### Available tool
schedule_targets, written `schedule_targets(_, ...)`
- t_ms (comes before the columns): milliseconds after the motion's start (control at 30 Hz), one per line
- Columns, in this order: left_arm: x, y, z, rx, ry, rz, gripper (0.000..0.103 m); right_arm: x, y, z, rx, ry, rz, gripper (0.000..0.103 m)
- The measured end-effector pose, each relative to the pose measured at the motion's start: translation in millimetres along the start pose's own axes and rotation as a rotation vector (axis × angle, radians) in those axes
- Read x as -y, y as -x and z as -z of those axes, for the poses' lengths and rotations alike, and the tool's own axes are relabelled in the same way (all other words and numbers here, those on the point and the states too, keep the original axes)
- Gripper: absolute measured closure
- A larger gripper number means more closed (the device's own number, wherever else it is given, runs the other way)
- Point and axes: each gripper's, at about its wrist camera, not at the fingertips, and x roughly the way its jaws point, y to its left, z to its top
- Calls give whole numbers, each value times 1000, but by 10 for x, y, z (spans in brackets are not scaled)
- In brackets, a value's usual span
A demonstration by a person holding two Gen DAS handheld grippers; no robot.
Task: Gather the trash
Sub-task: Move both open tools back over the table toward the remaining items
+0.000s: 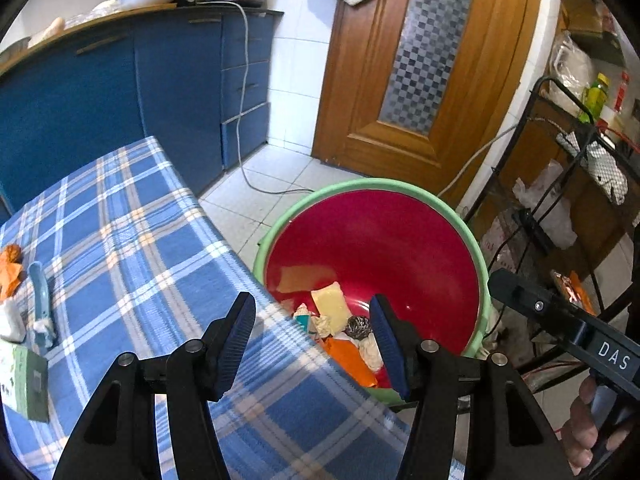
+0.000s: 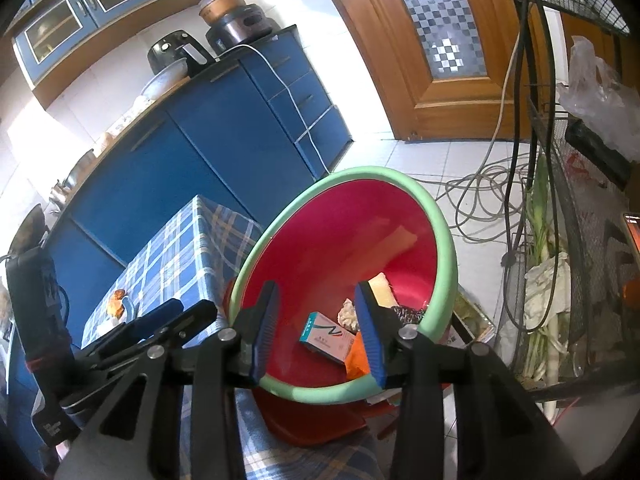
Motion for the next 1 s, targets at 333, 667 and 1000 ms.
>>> schedule_targets(333,-229,303,86,27,59,-41,42,-131,55,37,0,23,-22,59)
schedule_targets(667,-610,556,206,43,148,-123,42,-313,70,104,-11,60,-54,57)
schedule_targets(1000,-1092,623,315,38,263,-217,42,-509,46,184,-34,103,-84,54)
